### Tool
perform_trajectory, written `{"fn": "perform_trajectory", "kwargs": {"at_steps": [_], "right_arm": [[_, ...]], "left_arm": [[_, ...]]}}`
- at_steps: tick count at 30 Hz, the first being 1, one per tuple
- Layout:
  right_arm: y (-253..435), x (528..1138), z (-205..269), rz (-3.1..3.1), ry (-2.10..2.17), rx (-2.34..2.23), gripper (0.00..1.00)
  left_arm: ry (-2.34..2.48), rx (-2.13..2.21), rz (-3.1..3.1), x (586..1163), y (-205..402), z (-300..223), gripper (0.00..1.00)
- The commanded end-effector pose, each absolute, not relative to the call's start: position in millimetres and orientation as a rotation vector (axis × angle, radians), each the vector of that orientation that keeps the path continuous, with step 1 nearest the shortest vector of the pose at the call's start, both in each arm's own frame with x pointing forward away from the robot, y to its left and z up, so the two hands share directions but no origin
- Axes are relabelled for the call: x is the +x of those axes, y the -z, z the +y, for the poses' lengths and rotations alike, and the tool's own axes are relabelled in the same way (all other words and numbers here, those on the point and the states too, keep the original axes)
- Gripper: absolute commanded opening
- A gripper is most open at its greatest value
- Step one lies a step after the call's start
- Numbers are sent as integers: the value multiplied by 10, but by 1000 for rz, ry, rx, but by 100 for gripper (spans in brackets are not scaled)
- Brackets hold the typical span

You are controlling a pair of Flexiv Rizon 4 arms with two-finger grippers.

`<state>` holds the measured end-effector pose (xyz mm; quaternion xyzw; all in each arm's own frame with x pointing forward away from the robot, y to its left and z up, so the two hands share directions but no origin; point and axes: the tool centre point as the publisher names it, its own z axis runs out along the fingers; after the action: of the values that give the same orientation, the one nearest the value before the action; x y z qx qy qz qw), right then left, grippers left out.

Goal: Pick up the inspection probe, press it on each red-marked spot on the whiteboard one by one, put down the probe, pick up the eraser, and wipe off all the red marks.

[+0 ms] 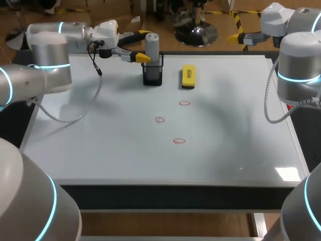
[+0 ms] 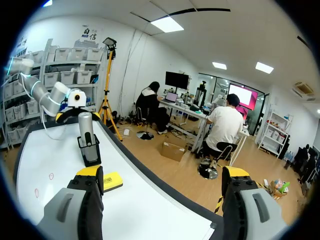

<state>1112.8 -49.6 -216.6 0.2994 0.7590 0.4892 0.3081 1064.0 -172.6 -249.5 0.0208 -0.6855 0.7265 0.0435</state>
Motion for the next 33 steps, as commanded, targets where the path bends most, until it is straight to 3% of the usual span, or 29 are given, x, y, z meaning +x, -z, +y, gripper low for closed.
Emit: {"fn": "perform_trajectory", "kwargs": {"at_steps": [1,33], "right_arm": [[2167,11133,-499,2008,-1293,791,100],[2167,11133,-499,2008,-1293,791,100]], "left_arm": [[-2208,16,-2057,10761,2607,-1836,100],[-2206,10,-2079,10852,2702,-2068,100]]}}
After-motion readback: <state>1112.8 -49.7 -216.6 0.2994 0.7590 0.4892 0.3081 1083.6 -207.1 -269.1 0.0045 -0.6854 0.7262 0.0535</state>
